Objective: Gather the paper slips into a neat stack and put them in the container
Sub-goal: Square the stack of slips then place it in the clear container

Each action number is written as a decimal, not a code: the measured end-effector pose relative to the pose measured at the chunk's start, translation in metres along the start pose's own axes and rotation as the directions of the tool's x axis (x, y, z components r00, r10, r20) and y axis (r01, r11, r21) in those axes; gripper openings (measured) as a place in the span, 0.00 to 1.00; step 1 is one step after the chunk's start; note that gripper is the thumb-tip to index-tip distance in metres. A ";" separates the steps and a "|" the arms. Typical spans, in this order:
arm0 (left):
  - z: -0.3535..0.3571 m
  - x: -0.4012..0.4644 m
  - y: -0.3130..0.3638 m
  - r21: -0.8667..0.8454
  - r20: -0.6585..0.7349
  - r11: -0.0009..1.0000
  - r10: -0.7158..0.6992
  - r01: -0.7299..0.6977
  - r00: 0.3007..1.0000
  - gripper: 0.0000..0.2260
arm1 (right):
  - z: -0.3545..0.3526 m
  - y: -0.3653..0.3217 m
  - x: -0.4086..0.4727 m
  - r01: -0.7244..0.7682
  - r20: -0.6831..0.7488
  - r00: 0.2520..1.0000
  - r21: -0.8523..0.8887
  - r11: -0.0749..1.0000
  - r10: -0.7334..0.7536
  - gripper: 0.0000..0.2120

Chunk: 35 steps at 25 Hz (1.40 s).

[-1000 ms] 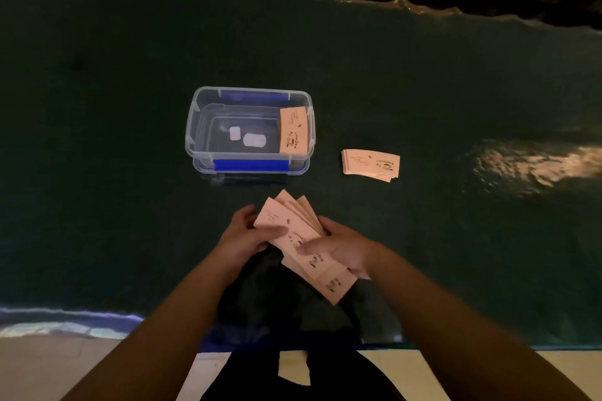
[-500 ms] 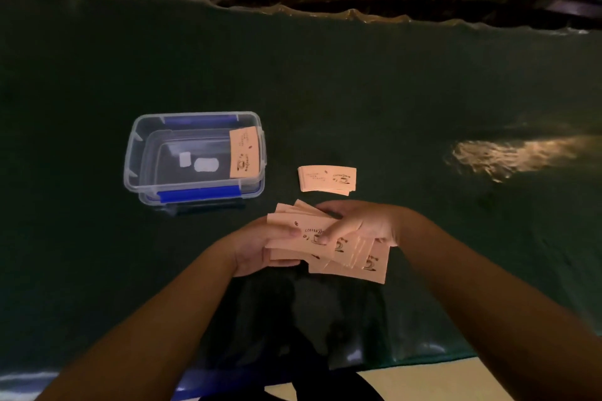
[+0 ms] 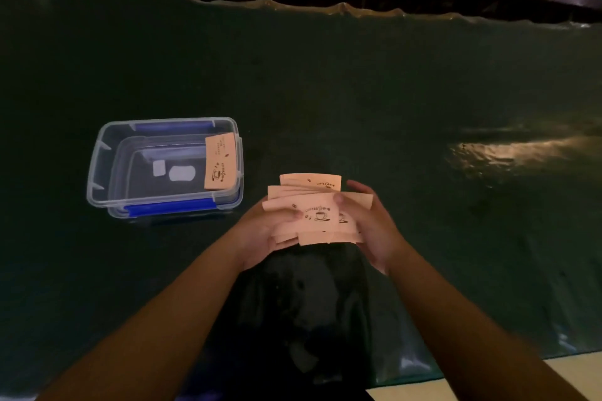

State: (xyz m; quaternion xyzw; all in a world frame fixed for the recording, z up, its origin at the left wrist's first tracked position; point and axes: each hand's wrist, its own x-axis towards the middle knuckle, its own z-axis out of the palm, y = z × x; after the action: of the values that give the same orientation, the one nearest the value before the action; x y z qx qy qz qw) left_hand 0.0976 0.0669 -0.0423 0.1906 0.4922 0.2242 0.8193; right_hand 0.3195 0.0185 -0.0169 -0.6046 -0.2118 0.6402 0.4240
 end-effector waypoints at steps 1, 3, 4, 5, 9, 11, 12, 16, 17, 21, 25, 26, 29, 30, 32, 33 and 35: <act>0.007 0.004 0.004 0.042 -0.014 0.999 0.014 -0.014 1.000 0.28 | 0.003 0.001 0.006 0.011 -0.033 0.999 -0.001 1.000 -0.011 0.27; 0.018 0.013 0.013 0.158 -0.057 0.986 0.063 -0.053 0.996 0.23 | 0.008 -0.004 0.020 -0.001 -0.064 0.998 -0.003 1.000 0.001 0.29; 0.022 0.017 0.017 0.227 -0.104 0.972 0.094 -0.068 0.990 0.20 | 0.009 -0.007 0.028 -0.014 -0.070 0.997 -0.011 1.000 0.013 0.30; 0.025 0.023 0.021 0.293 -0.164 0.954 0.119 -0.067 0.979 0.19 | 0.010 -0.010 0.036 -0.021 -0.081 0.997 -0.034 0.999 0.018 0.31; 0.032 0.051 0.031 0.425 -0.356 0.904 0.122 0.044 0.926 0.26 | 0.015 -0.018 0.069 -0.041 -0.143 0.990 -0.166 0.985 0.017 0.32; 0.033 0.062 0.034 0.447 -0.397 0.889 0.095 0.102 0.913 0.30 | 0.016 -0.018 0.085 -0.067 -0.190 0.981 -0.211 0.975 0.026 0.30; 0.032 0.068 0.034 0.455 -0.406 0.883 0.085 0.120 0.910 0.33 | 0.016 -0.017 0.091 -0.092 -0.214 0.976 -0.240 0.966 0.040 0.30; 0.032 0.080 0.035 0.511 -0.508 0.828 0.073 0.232 0.858 0.41 | 0.018 -0.009 0.107 -0.216 -0.299 0.949 -0.405 0.888 0.094 0.34; 0.032 0.082 0.035 0.495 -0.530 0.834 0.065 0.246 0.845 0.42 | 0.019 -0.008 0.109 -0.217 -0.303 0.948 -0.396 0.892 0.096 0.34; 0.030 0.085 0.035 0.411 -0.523 0.876 0.000 0.252 0.852 0.41 | 0.014 -0.009 0.113 -0.215 -0.295 0.948 -0.329 0.919 0.117 0.36; 0.032 0.085 0.036 0.353 -0.506 0.909 -0.015 0.223 0.862 0.38 | 0.013 -0.016 0.116 -0.304 -0.236 0.940 -0.245 0.921 0.247 0.32; 0.033 0.085 0.036 0.337 -0.507 0.917 -0.016 0.215 0.862 0.38 | 0.015 -0.019 0.117 -0.318 -0.221 0.938 -0.229 0.920 0.269 0.30; 0.033 0.084 0.034 0.292 -0.499 0.939 -0.014 0.183 0.866 0.36 | 0.016 -0.023 0.114 -0.321 -0.159 0.943 -0.215 0.923 0.291 0.26; 0.034 0.083 0.033 0.283 -0.495 0.943 -0.012 0.174 0.869 0.36 | 0.015 -0.024 0.112 -0.318 -0.141 0.946 -0.209 0.925 0.293 0.24; 0.035 0.081 0.032 0.283 -0.481 0.946 -0.003 0.158 0.877 0.34 | 0.012 -0.024 0.106 -0.307 -0.109 0.951 -0.194 0.932 0.290 0.22; 0.036 0.079 0.032 0.291 -0.464 0.945 0.001 0.152 0.886 0.32 | 0.010 -0.025 0.103 -0.305 -0.089 0.952 -0.188 0.933 0.294 0.21; 0.034 0.077 0.030 0.301 -0.426 0.943 0.002 0.140 0.905 0.29 | 0.007 -0.023 0.097 -0.321 -0.056 0.947 -0.185 0.929 0.316 0.20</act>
State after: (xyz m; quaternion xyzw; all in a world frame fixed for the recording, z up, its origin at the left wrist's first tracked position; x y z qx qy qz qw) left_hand 0.1541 0.1318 -0.0669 0.2523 0.6937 0.1463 0.6586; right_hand 0.3280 0.1102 -0.0557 -0.6769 -0.1661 0.6694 0.2571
